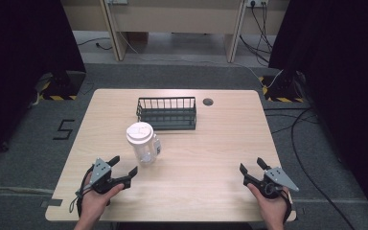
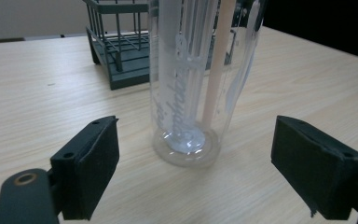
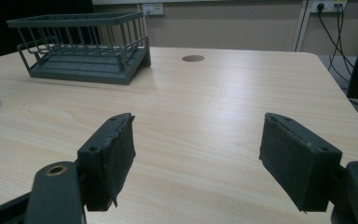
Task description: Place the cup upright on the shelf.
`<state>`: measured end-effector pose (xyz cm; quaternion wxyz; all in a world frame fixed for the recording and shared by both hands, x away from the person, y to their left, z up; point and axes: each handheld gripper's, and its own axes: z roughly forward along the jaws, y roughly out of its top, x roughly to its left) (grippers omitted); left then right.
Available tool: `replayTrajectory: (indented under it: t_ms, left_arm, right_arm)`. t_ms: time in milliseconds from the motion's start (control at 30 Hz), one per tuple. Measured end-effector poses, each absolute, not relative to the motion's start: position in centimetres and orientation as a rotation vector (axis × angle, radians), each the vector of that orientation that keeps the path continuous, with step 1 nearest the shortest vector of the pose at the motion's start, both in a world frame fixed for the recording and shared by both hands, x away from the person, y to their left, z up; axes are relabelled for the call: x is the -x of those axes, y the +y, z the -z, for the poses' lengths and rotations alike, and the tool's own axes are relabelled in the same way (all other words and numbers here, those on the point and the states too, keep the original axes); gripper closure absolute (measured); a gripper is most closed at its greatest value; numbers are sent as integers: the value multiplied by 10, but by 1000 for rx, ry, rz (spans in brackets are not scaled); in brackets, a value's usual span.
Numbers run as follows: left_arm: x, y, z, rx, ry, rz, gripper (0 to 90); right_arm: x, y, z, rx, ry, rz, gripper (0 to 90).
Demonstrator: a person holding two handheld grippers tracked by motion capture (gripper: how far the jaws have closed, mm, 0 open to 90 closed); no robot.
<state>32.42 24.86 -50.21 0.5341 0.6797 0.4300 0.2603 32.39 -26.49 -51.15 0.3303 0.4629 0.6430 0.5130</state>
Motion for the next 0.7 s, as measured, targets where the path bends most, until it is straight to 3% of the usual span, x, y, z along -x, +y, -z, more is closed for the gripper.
replayTrajectory:
  t_ms: [333, 700]
  left_arm:
    - [-335, 242, 503, -1624, 1025, -612, 147]
    - [-354, 231, 502, -1631, 1001, -624, 145]
  right_arm:
    - [-325, -266, 514, -1213, 1692, -1338, 205]
    - [-325, -265, 514, -1213, 1702, -1341, 207]
